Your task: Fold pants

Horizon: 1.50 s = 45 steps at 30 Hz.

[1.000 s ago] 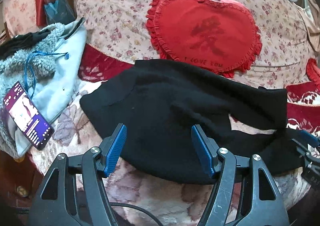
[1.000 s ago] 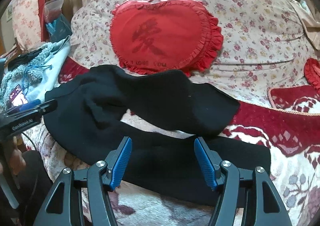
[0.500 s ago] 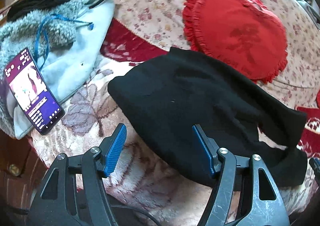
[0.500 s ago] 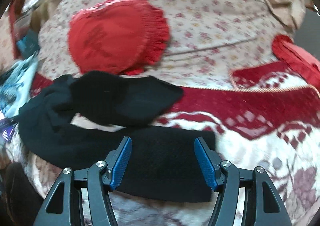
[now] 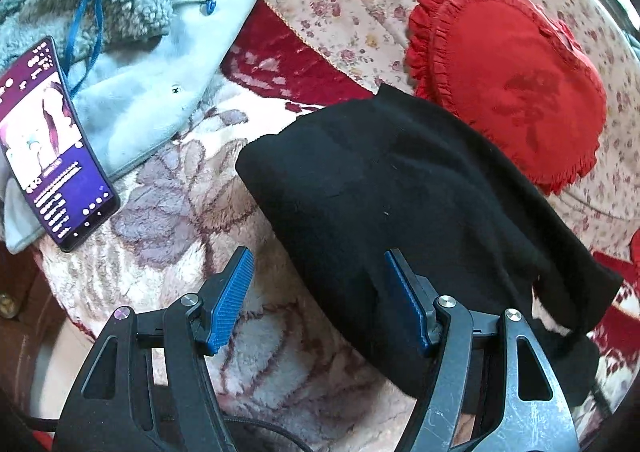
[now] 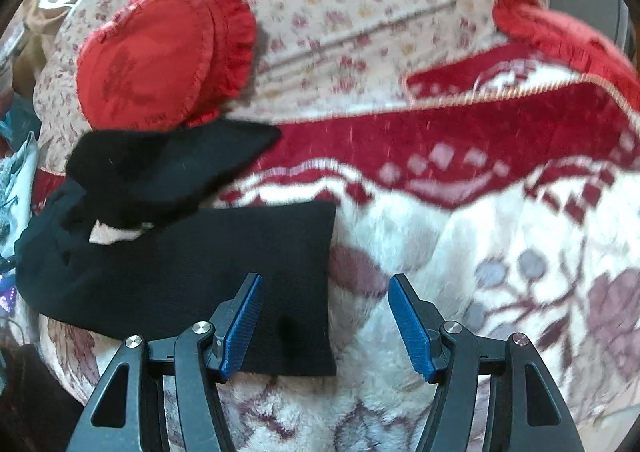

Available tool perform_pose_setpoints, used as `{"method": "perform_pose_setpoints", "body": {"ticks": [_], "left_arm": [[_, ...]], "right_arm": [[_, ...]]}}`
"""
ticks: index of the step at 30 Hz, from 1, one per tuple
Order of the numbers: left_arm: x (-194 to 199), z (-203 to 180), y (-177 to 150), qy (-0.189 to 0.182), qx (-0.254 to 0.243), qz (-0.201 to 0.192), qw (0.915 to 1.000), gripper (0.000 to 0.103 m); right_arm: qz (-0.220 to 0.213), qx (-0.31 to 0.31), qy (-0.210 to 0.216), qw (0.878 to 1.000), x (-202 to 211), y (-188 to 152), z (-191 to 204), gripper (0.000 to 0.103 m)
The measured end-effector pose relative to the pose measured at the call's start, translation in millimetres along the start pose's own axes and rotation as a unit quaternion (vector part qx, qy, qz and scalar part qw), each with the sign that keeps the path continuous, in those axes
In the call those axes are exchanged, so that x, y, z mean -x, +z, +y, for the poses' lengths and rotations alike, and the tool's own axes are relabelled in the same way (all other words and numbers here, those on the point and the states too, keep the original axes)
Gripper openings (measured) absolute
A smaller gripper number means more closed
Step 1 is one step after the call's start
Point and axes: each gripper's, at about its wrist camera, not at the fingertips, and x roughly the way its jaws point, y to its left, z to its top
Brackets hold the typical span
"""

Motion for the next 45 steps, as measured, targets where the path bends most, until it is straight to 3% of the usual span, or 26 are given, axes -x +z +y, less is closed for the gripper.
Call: {"method": "perform_pose_setpoints", "body": {"ticks": [4,7,11,14,17,24,27,32,35,37,41,45], "left_arm": [[-10.4,3.2,9.1,-0.001,0.011,0.006,0.9999,0.067],[-21.2,4.9,14.3,-0.007,0.024,0.018,0.9995,0.067],[-32.6,3.1,17.5,-0.021,0.032,0.032,0.9987,0.065],[-35.1,-6.3,15.9,-0.029,0.015,0.039,0.9987,0.021],[-24.1,-16.0,11.3,-0.033,0.004,0.028,0.9991,0.011],[28.1,-21.6,-0.9,-0.064,-0.012,0.000,0.9979,0.010],[36.0,-24.3,-21.2,-0.066,-0.020,0.010,0.9976,0.010],[13.4,-23.9,-54.3,-0.033,-0.040,0.042,0.9978,0.010],[14.3,-20.6,-54.3,-0.038,-0.042,0.036,0.9978,0.013],[19.6,-21.3,-52.4,-0.034,-0.049,0.040,0.9974,0.014],[35.5,-24.5,-50.5,-0.014,-0.072,0.024,0.9970,0.020],[48.5,-24.2,-53.6,-0.001,-0.079,0.011,0.9968,0.021]], "right_arm": [[0.032,-0.018,0.032,0.999,-18.0,-6.1,0.6,0.063],[0.020,0.001,0.030,0.999,-18.4,-7.8,5.8,0.060],[0.001,0.026,0.021,0.999,-15.4,-8.9,12.9,0.038],[-0.019,0.040,0.025,0.999,-9.6,-8.5,13.4,0.006],[-0.031,0.049,0.034,0.998,-3.3,-6.6,17.3,0.006],[-0.095,0.031,0.051,0.994,44.3,13.2,-5.2,0.006],[-0.104,0.030,0.027,0.994,57.8,16.1,-13.2,0.006],[-0.047,0.032,-0.008,0.998,37.7,2.1,-25.8,0.006],[0.017,0.039,-0.029,0.999,5.6,-7.7,-28.4,0.006],[0.023,0.040,-0.040,0.998,1.4,-9.5,-29.0,0.006],[-0.022,0.047,-0.050,0.997,25.4,2.8,-22.0,0.008],[-0.061,0.054,-0.016,0.997,45.5,15.1,-6.3,0.011]]}}
